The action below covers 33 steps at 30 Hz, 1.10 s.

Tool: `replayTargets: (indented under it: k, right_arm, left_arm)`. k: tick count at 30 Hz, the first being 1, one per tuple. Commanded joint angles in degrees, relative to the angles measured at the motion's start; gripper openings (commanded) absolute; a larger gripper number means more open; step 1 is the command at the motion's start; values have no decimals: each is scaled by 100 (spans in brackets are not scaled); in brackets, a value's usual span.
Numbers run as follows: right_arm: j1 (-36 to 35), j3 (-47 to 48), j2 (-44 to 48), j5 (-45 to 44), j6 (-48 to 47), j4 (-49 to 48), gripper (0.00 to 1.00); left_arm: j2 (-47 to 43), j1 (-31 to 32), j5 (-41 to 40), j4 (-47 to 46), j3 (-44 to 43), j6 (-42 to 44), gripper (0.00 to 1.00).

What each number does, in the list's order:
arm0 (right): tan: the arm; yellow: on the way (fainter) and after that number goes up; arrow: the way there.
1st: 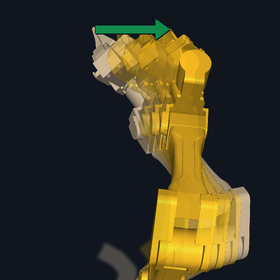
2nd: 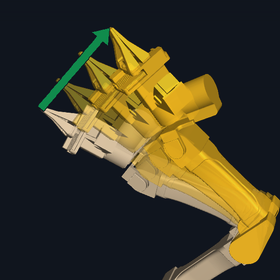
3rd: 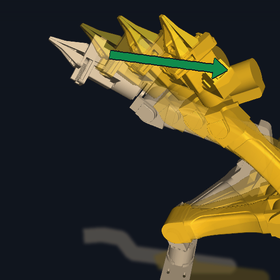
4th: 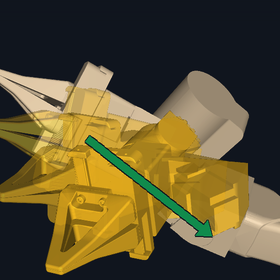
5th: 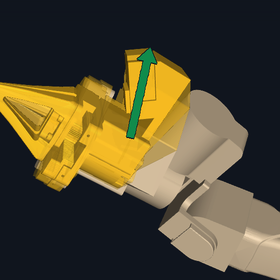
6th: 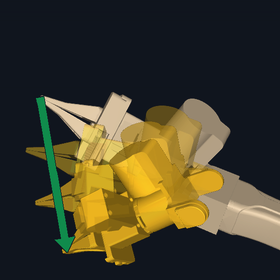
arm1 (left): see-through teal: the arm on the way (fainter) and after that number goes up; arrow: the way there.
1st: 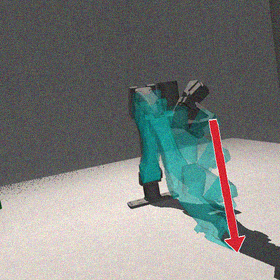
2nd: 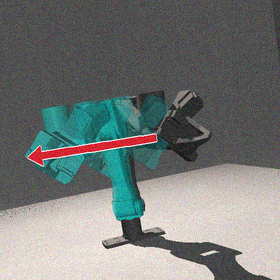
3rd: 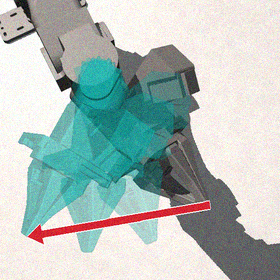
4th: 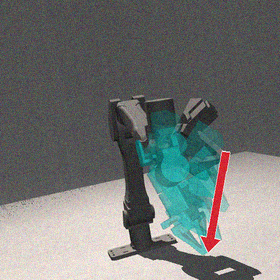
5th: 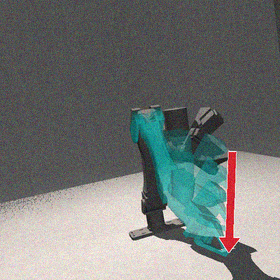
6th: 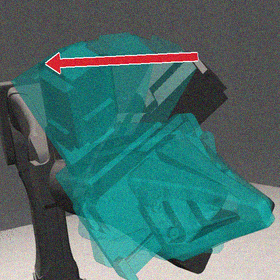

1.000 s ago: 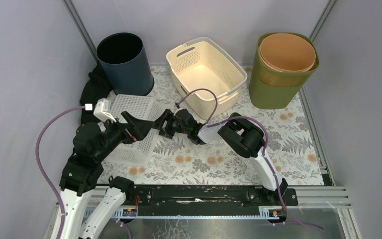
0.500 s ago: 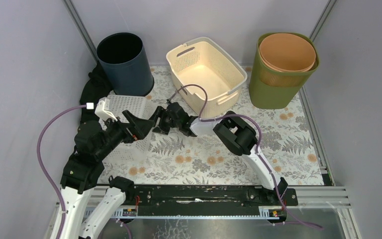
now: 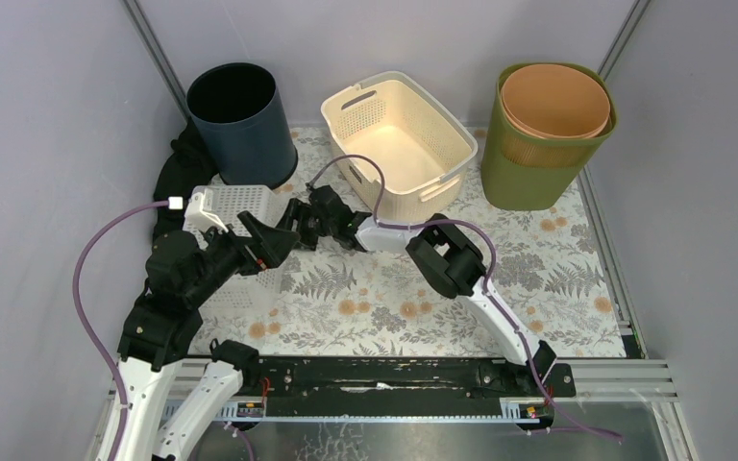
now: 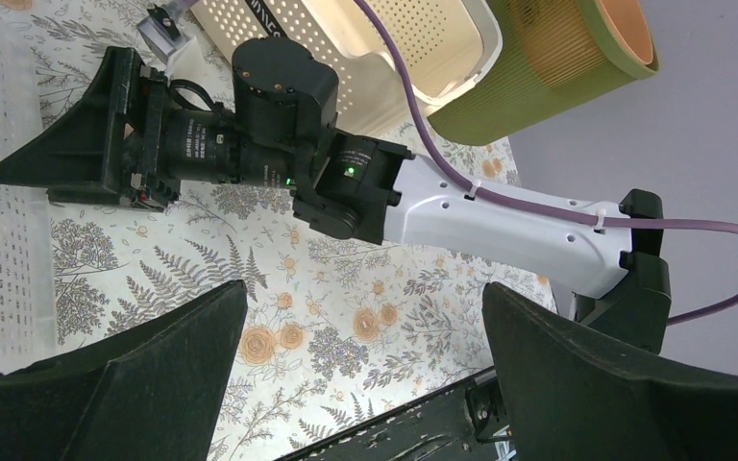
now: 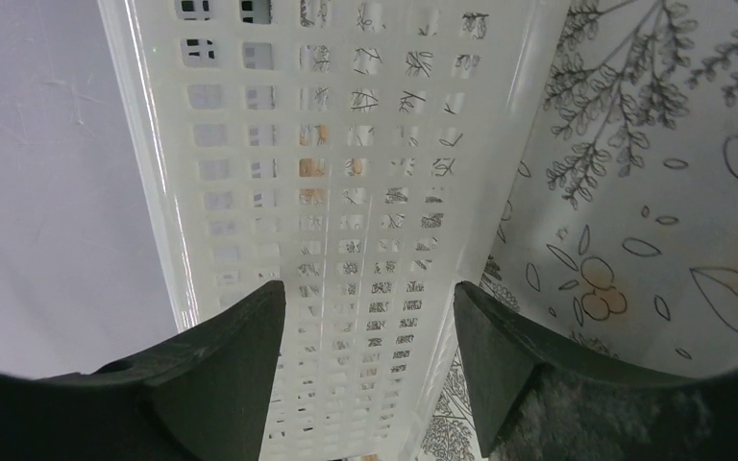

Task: Turn the large container upside down
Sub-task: Turn the container upside down at the center of the board, then move the container to the center of the board.

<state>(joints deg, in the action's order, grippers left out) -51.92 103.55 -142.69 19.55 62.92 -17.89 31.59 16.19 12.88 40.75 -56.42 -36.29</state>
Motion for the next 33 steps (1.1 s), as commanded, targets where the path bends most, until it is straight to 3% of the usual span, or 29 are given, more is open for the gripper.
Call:
replayTargets:
  k: [1, 7, 14, 18, 28, 33]
  right_arm:
    - [18, 427, -490, 146, -587, 1110, 71]
    - [10, 1334, -755, 514, -1136, 1848, 71]
    - [64, 1696, -126, 171, -2273, 2906, 75]
    - [103, 1849, 406, 14, -2919, 3511, 99]
    - [172, 1860, 1749, -1373, -4066, 4851, 99]
    - [218, 1445, 2689, -1482, -4637, 4546, 99]
  left_arm:
    - [-4, 16, 20, -335, -70, 76, 100]
    - [-2, 19, 52, -394, 8, 26, 100]
    - [-22, 17, 55, -396, -6, -13, 100]
    - [-23, 16, 72, -405, -83, -44, 100]
    - [-18, 18, -67, -400, -236, -53, 100]
    - [-5, 17, -165, -401, -183, -40, 100]
